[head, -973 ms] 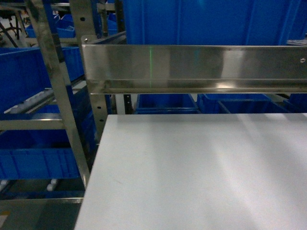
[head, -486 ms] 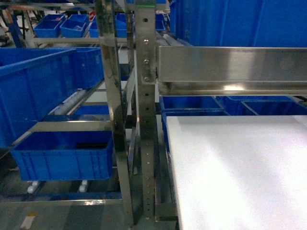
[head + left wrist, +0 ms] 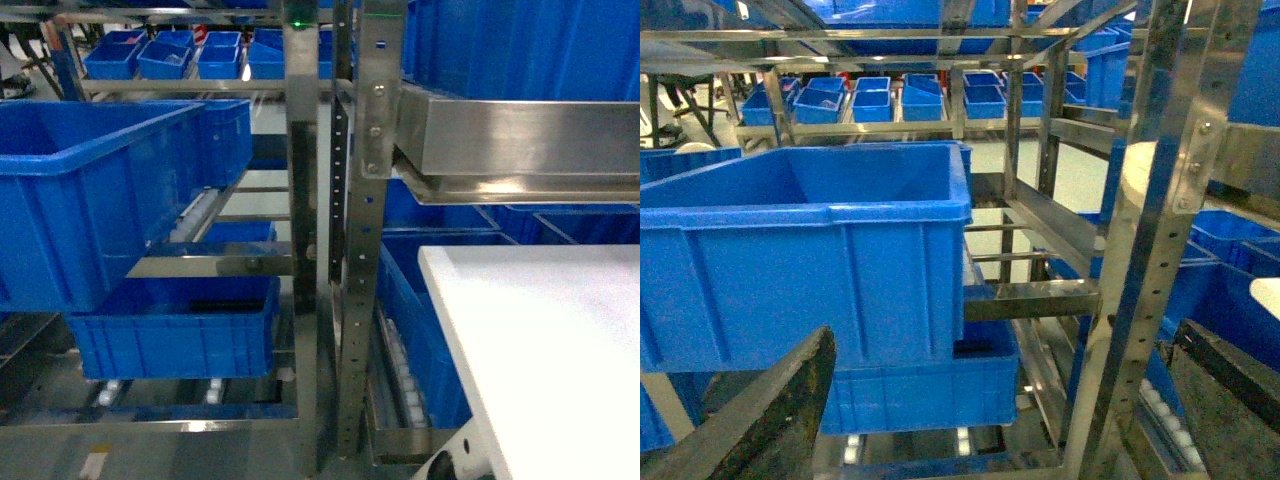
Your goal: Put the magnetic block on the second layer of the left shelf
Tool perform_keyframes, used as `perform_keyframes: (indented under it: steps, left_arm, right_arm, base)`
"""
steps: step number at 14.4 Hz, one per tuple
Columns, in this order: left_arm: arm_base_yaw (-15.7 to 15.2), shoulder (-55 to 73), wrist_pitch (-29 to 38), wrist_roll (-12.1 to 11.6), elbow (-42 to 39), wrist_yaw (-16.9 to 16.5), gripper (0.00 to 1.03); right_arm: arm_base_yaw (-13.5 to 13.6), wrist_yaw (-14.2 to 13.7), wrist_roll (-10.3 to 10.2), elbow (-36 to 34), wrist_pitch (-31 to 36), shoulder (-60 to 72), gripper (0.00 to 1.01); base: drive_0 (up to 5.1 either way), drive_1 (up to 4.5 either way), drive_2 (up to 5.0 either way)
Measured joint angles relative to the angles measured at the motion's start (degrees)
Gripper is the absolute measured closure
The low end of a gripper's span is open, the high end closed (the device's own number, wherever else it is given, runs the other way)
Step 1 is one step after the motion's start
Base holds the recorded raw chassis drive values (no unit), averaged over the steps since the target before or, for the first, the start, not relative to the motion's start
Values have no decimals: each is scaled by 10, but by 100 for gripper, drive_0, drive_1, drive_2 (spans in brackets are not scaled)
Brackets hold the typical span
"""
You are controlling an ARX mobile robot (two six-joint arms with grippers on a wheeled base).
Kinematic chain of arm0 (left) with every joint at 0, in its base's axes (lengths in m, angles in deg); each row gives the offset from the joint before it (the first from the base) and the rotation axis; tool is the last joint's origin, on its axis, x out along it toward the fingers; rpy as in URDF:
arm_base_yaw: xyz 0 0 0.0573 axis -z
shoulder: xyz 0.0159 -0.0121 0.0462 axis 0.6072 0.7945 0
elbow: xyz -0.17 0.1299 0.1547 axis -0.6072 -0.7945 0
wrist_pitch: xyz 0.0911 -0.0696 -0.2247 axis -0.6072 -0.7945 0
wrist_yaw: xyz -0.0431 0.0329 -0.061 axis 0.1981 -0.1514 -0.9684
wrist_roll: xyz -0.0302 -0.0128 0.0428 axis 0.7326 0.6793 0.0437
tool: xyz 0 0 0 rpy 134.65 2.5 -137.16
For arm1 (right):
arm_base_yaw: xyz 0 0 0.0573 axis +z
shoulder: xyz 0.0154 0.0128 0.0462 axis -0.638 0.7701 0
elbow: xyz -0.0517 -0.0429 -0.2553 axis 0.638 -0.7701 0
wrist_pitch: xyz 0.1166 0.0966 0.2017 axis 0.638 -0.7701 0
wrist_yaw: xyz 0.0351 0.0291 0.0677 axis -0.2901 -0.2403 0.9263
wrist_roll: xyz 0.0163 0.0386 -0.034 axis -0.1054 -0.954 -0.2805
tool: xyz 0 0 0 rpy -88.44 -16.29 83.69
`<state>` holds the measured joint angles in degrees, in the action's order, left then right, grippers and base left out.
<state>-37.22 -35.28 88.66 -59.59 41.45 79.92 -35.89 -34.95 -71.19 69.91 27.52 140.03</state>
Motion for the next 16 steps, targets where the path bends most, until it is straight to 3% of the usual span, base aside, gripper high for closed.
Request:
perform_keyframes:
  steps: [16]
  left_arm:
    - [0,0,0,0,0,0,5]
  right_arm:
    - [0,0,0,0,0,0,68]
  base:
    - [-504,242,242]
